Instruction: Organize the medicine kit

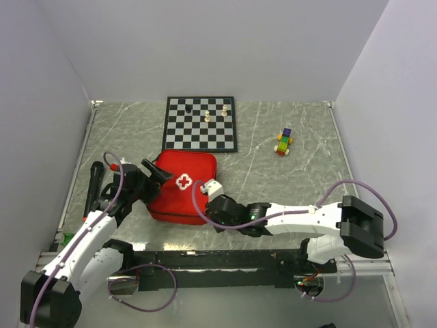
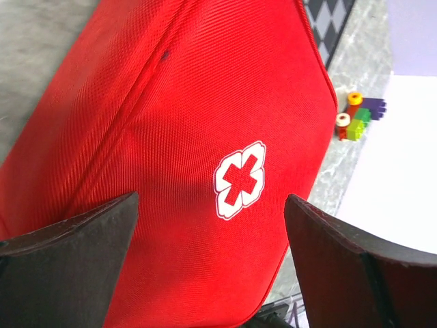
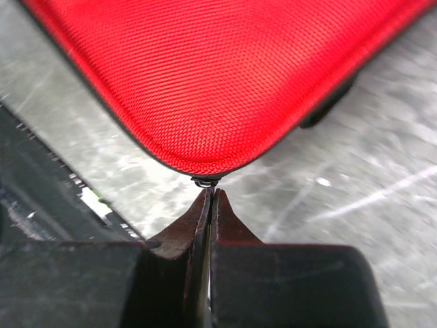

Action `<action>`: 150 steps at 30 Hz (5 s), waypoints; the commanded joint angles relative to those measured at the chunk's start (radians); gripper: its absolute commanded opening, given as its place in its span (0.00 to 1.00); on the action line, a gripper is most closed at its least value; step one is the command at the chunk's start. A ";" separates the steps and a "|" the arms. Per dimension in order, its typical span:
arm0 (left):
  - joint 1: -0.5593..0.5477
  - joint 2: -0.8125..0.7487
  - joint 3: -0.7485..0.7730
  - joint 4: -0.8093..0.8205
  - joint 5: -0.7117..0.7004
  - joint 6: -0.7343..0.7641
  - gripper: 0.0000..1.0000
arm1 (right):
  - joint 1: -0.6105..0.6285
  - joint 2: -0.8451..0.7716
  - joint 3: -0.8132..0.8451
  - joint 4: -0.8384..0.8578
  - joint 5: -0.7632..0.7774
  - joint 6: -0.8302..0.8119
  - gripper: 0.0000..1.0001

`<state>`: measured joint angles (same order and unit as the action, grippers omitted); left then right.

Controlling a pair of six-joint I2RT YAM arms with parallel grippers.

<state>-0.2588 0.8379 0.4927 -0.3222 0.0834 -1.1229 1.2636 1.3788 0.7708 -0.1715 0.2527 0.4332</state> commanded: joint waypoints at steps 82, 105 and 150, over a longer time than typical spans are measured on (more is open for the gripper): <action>-0.011 0.032 -0.092 -0.123 -0.051 0.037 0.94 | -0.431 0.017 0.006 -0.085 0.057 -0.036 0.00; -0.069 0.253 0.419 -0.294 -0.252 0.256 0.96 | -0.015 0.141 0.134 -0.106 0.054 0.053 0.00; -0.068 0.323 0.084 -0.032 -0.123 0.142 0.96 | -0.345 -0.254 -0.208 -0.151 0.039 0.096 0.00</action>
<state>-0.3458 1.0035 0.5663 -0.2409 0.0628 -1.1412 0.9333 1.2621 0.6441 -0.0982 0.1425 0.4999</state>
